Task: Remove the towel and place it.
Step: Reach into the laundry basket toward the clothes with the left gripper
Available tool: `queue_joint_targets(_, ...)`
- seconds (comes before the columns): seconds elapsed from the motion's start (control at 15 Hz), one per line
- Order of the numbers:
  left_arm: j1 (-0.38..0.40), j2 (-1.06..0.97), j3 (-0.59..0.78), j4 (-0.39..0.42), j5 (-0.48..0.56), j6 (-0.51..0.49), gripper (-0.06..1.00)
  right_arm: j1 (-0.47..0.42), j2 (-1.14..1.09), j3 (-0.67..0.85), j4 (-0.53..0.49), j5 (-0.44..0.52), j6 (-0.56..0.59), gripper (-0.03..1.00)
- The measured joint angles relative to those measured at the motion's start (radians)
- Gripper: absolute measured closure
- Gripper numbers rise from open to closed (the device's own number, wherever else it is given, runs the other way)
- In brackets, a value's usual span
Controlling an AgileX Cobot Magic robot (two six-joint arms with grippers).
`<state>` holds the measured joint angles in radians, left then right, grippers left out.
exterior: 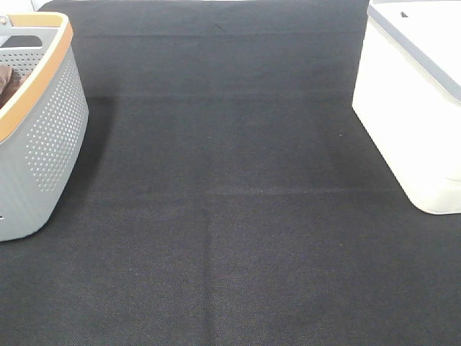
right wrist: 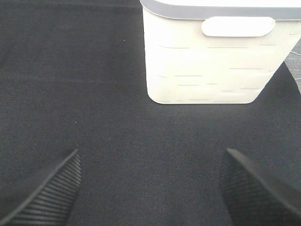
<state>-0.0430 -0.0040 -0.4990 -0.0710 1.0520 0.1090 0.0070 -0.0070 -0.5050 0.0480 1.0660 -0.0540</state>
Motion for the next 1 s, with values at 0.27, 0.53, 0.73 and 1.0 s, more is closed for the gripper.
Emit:
queue_joint_targets(0.27, 0.000, 0.000, 0.000, 0.000, 0.000, 0.000, 0.34, 0.000, 0.000, 0.000, 0.000, 0.000, 0.000, 0.20)
queue_joint_targets(0.53, 0.000, 0.000, 0.000, 0.000, 0.000, 0.000, 0.34, 0.000, 0.000, 0.000, 0.000, 0.000, 0.000, 0.20)
queue_joint_targets(0.73, 0.000, 0.000, 0.000, 0.000, 0.000, 0.000, 0.34, 0.000, 0.000, 0.000, 0.000, 0.000, 0.000, 0.20)
queue_joint_targets(1.0, 0.000, 0.000, 0.000, 0.000, 0.000, 0.000, 0.34, 0.000, 0.000, 0.000, 0.000, 0.000, 0.000, 0.20)
